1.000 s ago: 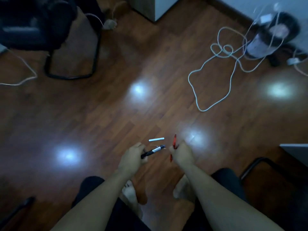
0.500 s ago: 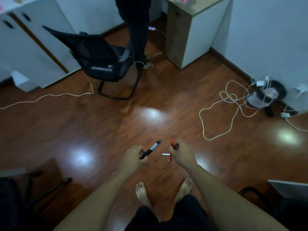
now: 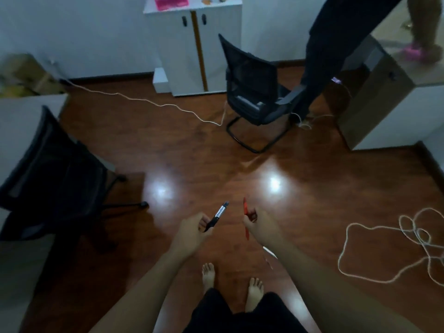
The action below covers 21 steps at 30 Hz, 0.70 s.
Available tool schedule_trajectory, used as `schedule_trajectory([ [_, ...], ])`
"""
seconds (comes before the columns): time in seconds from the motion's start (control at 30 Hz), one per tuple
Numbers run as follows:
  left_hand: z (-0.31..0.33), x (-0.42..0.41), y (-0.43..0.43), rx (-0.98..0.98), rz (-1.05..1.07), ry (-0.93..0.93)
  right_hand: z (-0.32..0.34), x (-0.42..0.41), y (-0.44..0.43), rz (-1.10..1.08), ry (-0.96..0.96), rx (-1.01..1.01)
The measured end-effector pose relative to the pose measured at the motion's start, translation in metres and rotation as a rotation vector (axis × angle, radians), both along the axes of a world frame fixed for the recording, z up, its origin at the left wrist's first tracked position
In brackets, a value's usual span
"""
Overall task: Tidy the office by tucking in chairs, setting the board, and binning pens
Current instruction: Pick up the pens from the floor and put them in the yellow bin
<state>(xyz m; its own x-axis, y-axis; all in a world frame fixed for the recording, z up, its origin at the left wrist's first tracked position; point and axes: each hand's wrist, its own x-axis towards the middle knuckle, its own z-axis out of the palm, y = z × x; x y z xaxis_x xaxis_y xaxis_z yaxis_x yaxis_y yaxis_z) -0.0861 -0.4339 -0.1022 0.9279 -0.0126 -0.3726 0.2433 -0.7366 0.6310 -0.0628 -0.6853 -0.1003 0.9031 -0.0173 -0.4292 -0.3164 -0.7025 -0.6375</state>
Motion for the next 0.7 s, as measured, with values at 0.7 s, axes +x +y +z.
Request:
schedule_trajectory([
  [0.7, 0.023, -0.19, 0.154, 0.002, 0.796, -0.102, 0.067, -0.014, 0.226, 0.831, -0.018, -0.002],
])
